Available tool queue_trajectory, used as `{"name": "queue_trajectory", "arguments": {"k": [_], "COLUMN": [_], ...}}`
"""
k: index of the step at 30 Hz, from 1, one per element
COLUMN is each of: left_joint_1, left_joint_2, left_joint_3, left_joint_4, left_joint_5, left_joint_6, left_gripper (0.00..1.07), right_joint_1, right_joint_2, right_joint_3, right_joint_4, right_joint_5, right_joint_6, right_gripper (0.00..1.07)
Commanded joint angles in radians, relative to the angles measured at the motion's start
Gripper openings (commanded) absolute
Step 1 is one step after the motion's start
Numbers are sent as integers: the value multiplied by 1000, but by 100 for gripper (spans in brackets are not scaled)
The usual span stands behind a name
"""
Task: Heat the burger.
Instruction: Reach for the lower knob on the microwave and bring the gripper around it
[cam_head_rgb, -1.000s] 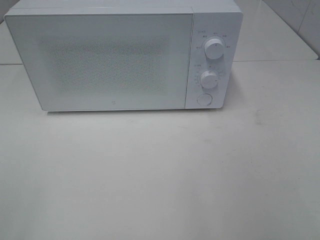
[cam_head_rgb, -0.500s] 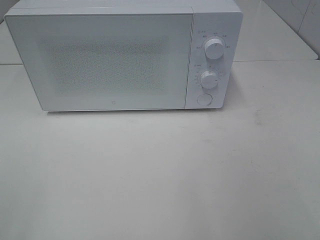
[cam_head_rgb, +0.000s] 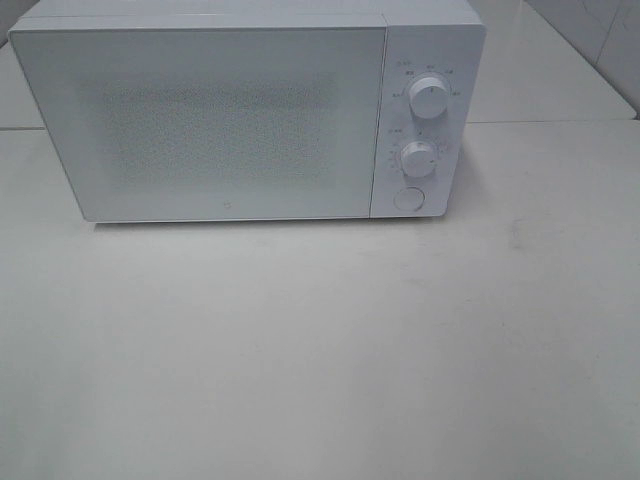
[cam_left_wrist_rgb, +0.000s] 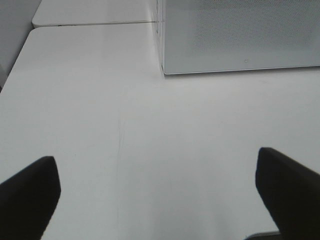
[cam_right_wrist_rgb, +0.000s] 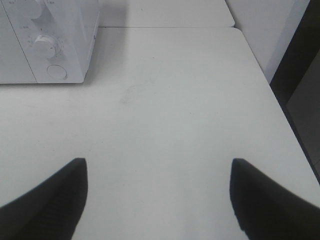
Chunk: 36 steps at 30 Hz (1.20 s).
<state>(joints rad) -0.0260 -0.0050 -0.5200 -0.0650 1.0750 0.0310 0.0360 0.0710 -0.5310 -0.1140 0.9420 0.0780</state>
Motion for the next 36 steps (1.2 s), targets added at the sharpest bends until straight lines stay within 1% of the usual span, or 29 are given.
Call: {"name": "queue_trajectory", "arguments": {"k": [1,3,4,6,7,8,10,12,13,14,16,20,21,22,24,28,29,30,32,34,35,36], "left_joint_1": [5,5,5,5,5,5,5,5,5,5,5,5,5,5,5,5,5,5,5,5,5,5], "left_joint_2": [-24,-24,-24,-24,-24,-24,-24,-24,-24,-24,-24,-24,-24,-24,-24,-24,-24,-24,-24,-24,-24,-24], "left_joint_3": [4,4,4,4,4,4,4,4,4,4,4,4,4,4,4,4,4,4,4,4,4,4], "left_joint_4": [-8,-8,-8,-8,-8,-8,-8,-8,-8,-8,-8,-8,-8,-8,-8,-8,-8,-8,-8,-8,-8,-8], "left_joint_5": [-7,-7,-7,-7,-7,-7,-7,-7,-7,-7,-7,-7,-7,-7,-7,-7,-7,-7,-7,-7,-7,-7], "left_joint_6": [-2,-2,-2,-2,-2,-2,-2,-2,-2,-2,-2,-2,-2,-2,-2,-2,-2,-2,-2,-2,-2,-2], "left_gripper": [99,99,99,99,99,99,99,99,99,99,99,99,99,99,99,99,99,98,98,98,98,98], "right_joint_1": [-5,-5,-5,-5,-5,-5,-5,-5,-5,-5,-5,-5,-5,-5,-5,-5,-5,-5,-5,-5,-5,-5], "right_joint_2": [37,97,97,166,166,208,226,295,295,340,358,459,459,501,522,620,620,659,675,728,728,765], "right_joint_3": [-6,-6,-6,-6,-6,-6,-6,-6,-6,-5,-4,-2,-2,-2,-2,-2,-2,-2,-2,23,23,56], "right_joint_4": [-2,-2,-2,-1,-1,-1,-1,-1,-1,-1,-1,5,5,12,19,39,39,44,44,40,40,40], "right_joint_5": [-68,-139,-139,-202,-202,-254,-273,-341,-341,-392,-412,-541,-541,-586,-608,-703,-703,-736,-752,-851,-851,-949], "right_joint_6": [6,6,6,6,6,6,6,6,6,6,6,10,10,10,10,10,10,10,10,10,10,10], "right_gripper": [76,76,76,76,76,76,76,76,76,76,76,76,76,76,76,76,76,76,76,76,76,76]}}
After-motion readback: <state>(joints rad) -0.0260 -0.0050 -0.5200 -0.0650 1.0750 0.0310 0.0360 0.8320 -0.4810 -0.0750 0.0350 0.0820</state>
